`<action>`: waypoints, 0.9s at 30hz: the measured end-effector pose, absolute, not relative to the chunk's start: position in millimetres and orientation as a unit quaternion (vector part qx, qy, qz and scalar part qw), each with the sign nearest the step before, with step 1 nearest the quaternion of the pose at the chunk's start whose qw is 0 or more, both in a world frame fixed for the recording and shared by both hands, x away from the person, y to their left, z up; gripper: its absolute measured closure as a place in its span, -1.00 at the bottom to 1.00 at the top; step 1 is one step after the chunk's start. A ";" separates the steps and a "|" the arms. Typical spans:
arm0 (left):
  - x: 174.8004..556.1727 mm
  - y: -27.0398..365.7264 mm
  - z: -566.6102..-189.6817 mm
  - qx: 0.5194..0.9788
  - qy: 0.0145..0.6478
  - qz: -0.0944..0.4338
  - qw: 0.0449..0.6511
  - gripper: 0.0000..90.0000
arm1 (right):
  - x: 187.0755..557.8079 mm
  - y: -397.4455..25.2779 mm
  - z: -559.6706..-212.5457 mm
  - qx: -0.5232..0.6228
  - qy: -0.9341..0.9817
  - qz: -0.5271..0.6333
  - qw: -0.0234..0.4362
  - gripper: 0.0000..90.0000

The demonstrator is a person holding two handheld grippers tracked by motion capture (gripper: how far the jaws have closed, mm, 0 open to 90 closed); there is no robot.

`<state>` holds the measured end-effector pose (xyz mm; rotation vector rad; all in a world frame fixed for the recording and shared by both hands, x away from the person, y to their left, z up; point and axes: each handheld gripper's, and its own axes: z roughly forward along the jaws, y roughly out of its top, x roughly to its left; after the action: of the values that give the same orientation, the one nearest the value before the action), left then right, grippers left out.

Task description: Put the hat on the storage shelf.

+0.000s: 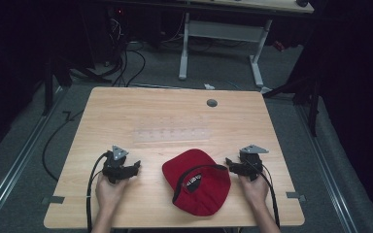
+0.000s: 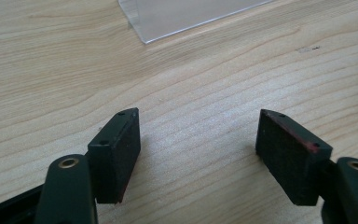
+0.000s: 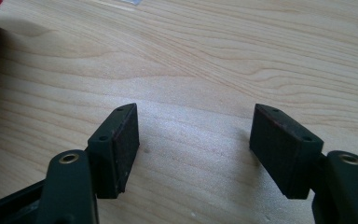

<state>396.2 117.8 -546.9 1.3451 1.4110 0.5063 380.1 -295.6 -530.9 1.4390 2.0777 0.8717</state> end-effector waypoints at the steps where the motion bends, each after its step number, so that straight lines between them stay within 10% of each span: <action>1: 396.2 117.8 -546.9 0.564 0.592 0.212 0.534 -0.32 | 380.1 -295.6 -530.9 0.524 0.756 0.317 0.232 -0.26; 27: 395.6 117.2 -547.0 0.564 0.594 0.212 0.533 -0.36 | 379.1 -294.4 -531.0 0.522 0.758 0.315 0.231 -0.34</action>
<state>395.6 117.2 -547.0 1.3443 1.4148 0.5064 379.1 -294.4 -531.0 1.4343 2.0853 0.8674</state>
